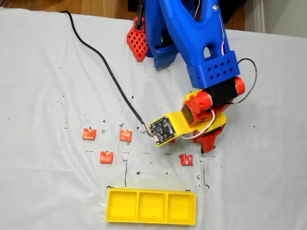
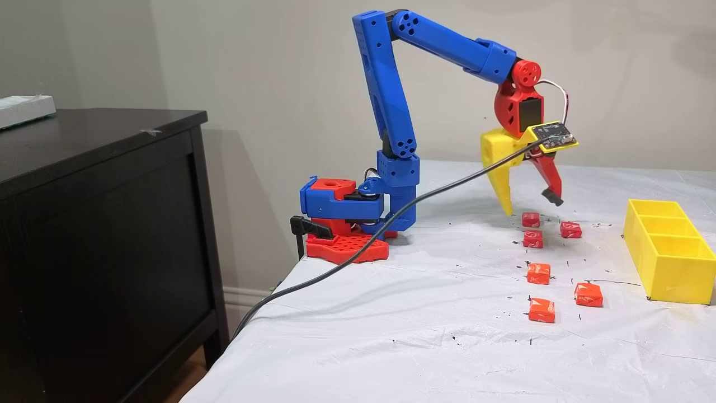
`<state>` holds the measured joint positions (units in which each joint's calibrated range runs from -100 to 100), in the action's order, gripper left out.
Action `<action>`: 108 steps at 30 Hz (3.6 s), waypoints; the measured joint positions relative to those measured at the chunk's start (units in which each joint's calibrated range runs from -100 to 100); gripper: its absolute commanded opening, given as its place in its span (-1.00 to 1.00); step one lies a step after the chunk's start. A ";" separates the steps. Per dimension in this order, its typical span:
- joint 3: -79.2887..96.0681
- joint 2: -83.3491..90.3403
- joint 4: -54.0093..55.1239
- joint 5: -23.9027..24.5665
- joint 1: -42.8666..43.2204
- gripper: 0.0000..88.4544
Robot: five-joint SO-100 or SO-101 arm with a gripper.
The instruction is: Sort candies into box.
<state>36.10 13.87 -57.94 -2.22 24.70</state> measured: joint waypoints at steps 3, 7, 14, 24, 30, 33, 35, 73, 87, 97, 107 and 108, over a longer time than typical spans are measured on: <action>0.17 -1.02 0.56 0.05 0.47 -0.30; 0.34 -1.18 1.43 0.44 1.33 -0.32; 0.34 -4.06 2.94 0.59 1.87 -0.33; 0.34 -5.08 5.24 0.59 1.95 -0.41; 1.80 -4.99 7.30 0.59 1.95 -0.41; 1.80 -5.75 7.70 0.59 1.95 -0.42; 1.71 -6.35 7.86 0.59 1.95 -0.48; -8.30 7.87 6.83 0.05 -9.44 -1.00; -14.88 -1.35 22.30 2.44 -13.42 -1.00; -16.25 -6.35 23.41 2.88 -13.42 -1.00; -18.05 -9.90 25.40 2.88 -14.28 -1.00; -18.05 -9.90 25.40 2.88 -14.28 -1.00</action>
<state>18.05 3.98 -32.54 0.66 10.42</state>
